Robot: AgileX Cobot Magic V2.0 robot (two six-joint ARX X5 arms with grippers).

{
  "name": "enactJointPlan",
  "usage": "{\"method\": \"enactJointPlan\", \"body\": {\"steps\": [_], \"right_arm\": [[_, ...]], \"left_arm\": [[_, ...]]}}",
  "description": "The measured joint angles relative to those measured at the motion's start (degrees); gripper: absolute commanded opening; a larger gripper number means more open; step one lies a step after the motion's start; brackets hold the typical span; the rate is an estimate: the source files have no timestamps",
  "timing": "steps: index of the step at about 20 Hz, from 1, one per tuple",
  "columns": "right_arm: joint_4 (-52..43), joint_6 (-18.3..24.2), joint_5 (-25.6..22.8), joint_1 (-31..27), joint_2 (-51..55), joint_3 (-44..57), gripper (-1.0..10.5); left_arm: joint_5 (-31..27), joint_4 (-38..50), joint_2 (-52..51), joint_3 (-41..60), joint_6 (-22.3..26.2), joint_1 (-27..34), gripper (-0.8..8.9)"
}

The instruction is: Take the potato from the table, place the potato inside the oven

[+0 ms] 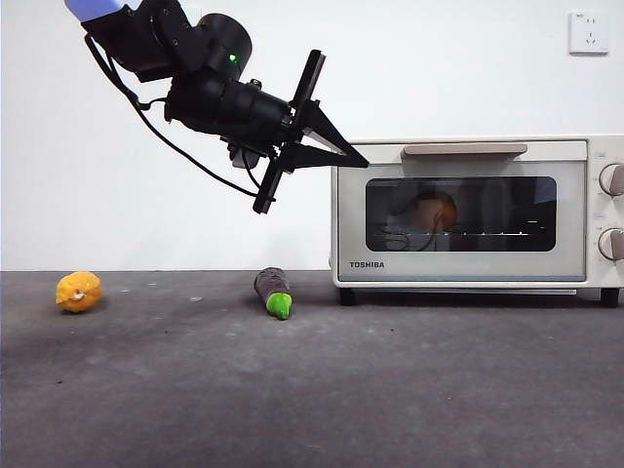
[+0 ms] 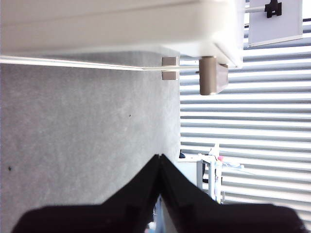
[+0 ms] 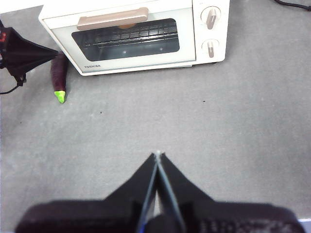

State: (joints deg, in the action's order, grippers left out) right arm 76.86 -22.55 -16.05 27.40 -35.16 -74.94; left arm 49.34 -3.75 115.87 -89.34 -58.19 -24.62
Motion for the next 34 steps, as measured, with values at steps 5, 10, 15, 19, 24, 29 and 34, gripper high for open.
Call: {"method": "enactJointPlan", "body": {"steps": [5, 10, 15, 19, 24, 29, 34], "right_arm": [[0.1, 0.0, -1.0, 0.0, 0.0, 0.0, 0.0], [0.2, 0.0, -1.1, 0.0, 0.0, 0.0, 0.0], [0.2, 0.0, -1.1, 0.0, 0.0, 0.0, 0.0], [0.2, 0.0, -1.4, 0.0, 0.0, 0.0, 0.0], [0.2, 0.0, -1.5, 0.0, 0.0, 0.0, 0.0], [0.2, 0.0, -1.5, 0.0, 0.0, 0.0, 0.0], [0.2, 0.0, -1.5, 0.0, 0.0, 0.0, 0.0]], "left_arm": [[4.3, -0.1, -0.9, 0.0, 1.7, 0.1, -0.08], [4.7, -0.8, -9.9, 0.0, 9.1, 0.1, -0.08], [1.8, -13.2, -21.8, 0.0, 22.2, 0.1, -0.08], [-10.1, -26.9, -33.3, 0.0, 33.6, 0.1, -0.08], [-25.1, -40.6, -45.7, 0.0, 39.2, 0.0, -0.07], [-42.7, -51.3, -55.9, 0.0, 41.0, -3.0, -0.04], [-47.9, -57.0, -60.9, 0.0, 41.2, -3.3, -0.04]]}}
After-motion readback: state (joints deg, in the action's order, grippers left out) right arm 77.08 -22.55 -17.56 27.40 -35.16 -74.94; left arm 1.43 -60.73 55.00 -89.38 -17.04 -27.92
